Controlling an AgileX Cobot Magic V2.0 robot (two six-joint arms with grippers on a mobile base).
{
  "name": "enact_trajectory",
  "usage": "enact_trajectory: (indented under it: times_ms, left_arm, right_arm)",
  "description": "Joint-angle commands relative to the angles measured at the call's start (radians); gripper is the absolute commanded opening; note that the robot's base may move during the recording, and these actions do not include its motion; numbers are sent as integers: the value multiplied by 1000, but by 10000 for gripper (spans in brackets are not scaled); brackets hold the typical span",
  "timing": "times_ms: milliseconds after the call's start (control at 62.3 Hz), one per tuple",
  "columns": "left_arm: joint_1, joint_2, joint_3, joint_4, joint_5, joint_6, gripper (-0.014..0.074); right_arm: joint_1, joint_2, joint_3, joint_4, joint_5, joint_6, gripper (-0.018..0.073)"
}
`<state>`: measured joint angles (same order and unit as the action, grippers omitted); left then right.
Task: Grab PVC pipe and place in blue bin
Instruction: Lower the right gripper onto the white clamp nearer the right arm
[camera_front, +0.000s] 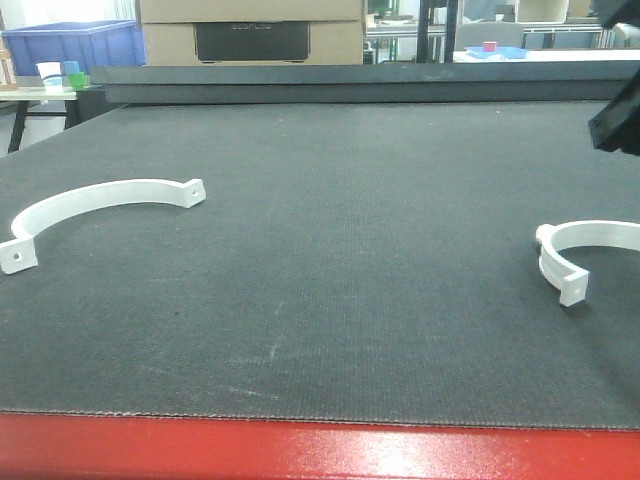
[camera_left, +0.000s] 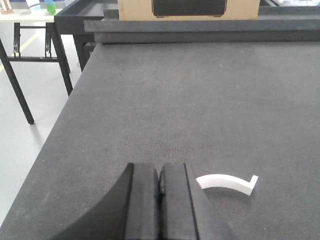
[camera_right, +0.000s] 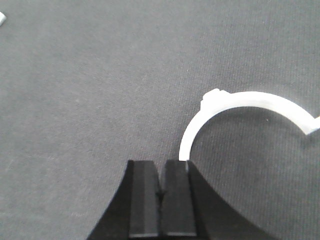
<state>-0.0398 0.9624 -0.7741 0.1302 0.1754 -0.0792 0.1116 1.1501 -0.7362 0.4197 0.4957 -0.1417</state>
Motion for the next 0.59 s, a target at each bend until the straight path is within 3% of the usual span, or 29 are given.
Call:
enact_trajectory:
  times_ms: [0,177,321,466,578]
  left_arm:
    - [-1,29,-9,6,2,-1,-111]
    - [-1,127,-9,6,44,-1,-106]
    - [-1,190,-9,-7,45,-7,31]
    - [-1,233,-30,-48,45,-7,202]
    - [-1,275,-84,-50,45,-7,246]
  right_arm:
    - [3,23,-28,-9,-3,-9,-152]
    - [3,53,-72,-14,17,-9,28]
    - [3,66,-74,-16,21,-9,214]
    - [3,77,-74,-16,34,-9,223]
    - [3,102,-74,-17,38,-9,223]
